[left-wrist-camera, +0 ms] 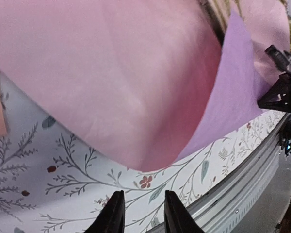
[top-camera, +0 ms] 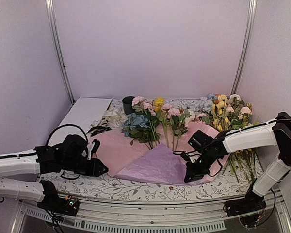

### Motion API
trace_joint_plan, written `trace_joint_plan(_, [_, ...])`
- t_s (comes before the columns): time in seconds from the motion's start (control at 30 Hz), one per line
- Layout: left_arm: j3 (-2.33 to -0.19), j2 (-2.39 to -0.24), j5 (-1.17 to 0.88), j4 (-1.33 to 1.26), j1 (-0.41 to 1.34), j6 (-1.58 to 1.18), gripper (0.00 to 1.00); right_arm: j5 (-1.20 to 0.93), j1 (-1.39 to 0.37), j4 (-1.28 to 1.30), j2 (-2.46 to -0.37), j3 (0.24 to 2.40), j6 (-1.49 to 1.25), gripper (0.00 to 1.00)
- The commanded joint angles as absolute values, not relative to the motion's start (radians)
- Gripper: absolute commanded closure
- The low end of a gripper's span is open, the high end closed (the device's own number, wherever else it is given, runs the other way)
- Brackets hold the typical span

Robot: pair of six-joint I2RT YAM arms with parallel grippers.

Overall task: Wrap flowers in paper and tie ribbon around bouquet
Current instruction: Press the fold line at the center of the board.

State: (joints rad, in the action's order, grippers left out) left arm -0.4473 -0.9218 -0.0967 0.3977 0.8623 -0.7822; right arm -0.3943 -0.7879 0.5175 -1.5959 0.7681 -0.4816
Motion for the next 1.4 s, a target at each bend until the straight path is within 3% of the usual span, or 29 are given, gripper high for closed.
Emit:
trace_joint_plan(0.0, [-0.657,-1.007,0.080,0.355,0.987,-0.643,0.72,-0.282,-0.781,0.601,-1.598,0.784,-0.470,0.99])
trace_joint_plan(0.2, [-0.887,-1.481,-0.136,0.259,1.039,-0.471,0.73,-0.292,-0.782,0.602,-1.591,0.792,-0.482,0.99])
trace_joint_plan(0.37, [-0.966,-1.664,-0.152,0.302,1.019,-0.433,0.73,-0.297,-0.783,0.613,-1.580,0.788,-0.495,0.99])
trace_joint_plan(0.77, [-0.757,-1.694,-0.212,0.315,1.005,-0.541,0.74,-0.174,-0.777,0.729,-1.528,0.763,-0.547,1.00])
trace_joint_plan(1.37, [-0.686,-1.708,-0.209,0.247,1.011,-0.563,0.75,-0.036,-0.654,0.899,-1.313,0.742,-0.642,0.94])
